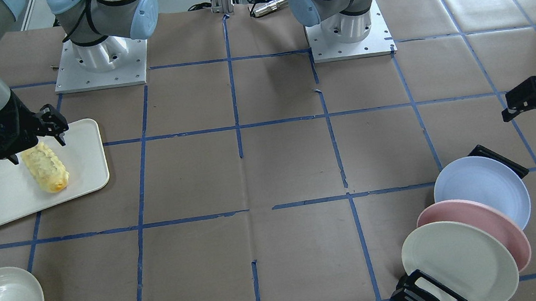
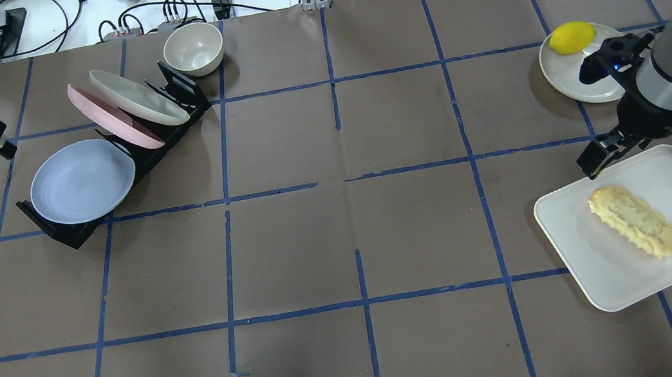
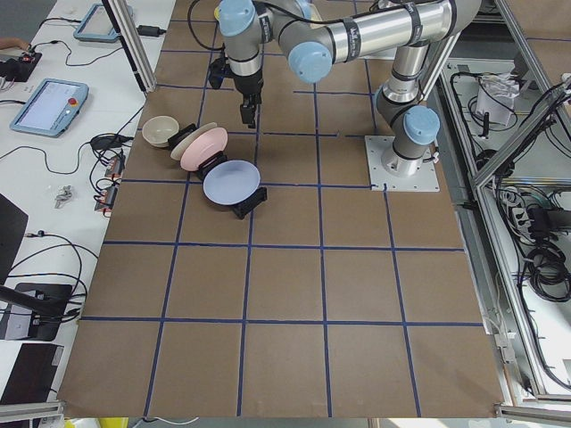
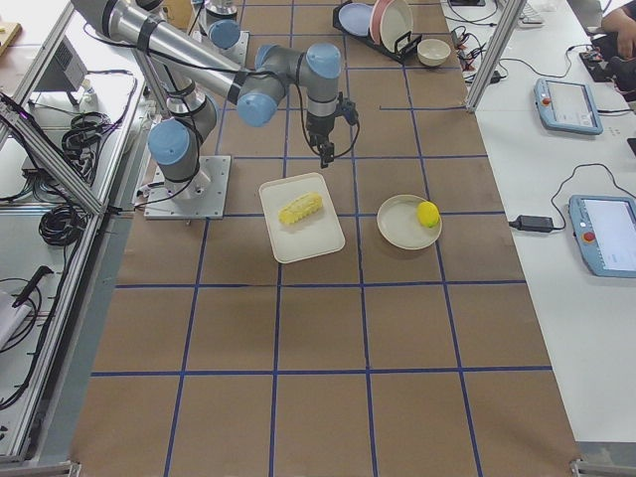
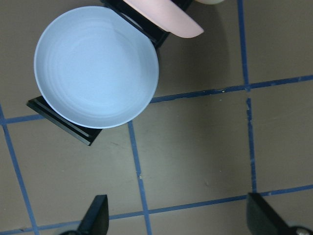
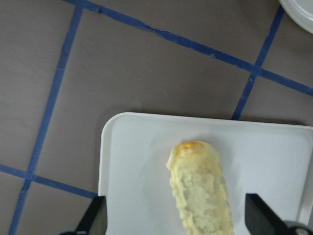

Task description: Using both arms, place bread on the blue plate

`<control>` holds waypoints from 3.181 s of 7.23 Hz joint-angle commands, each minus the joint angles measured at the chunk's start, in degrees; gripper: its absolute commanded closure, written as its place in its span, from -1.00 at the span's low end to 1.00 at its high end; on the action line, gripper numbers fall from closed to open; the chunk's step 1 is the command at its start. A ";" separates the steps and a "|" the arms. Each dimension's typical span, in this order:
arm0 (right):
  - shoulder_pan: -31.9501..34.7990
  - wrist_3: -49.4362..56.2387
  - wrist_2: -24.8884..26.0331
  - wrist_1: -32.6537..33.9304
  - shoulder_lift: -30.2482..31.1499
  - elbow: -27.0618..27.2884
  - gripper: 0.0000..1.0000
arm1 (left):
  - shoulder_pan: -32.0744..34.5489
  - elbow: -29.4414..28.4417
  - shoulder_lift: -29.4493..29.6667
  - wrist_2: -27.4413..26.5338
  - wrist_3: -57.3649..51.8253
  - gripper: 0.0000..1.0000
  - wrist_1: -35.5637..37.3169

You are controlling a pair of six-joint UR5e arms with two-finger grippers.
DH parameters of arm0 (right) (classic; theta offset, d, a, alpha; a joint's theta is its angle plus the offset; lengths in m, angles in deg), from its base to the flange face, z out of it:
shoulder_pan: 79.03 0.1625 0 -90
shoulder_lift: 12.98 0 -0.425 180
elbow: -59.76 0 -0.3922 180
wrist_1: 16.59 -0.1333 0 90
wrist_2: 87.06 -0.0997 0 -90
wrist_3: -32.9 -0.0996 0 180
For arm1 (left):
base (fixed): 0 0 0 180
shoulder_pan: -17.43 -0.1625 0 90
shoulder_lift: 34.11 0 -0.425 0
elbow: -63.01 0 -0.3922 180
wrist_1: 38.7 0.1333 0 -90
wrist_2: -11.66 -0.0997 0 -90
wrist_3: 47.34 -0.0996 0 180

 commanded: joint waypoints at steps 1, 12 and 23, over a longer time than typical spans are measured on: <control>-7.69 5.58 -0.17 17.19 -4.35 9.15 -1.00 | -3.43 -6.46 11.73 2.58 -5.96 -1.00 0.30; -0.56 -9.12 -1.15 -10.28 0.63 -5.88 0.81 | -3.35 -15.17 26.37 5.22 -3.43 0.81 -0.66; 26.99 -43.63 0.88 -31.10 0.11 -23.87 0.69 | 0.06 -12.83 9.89 1.09 1.19 0.98 -17.69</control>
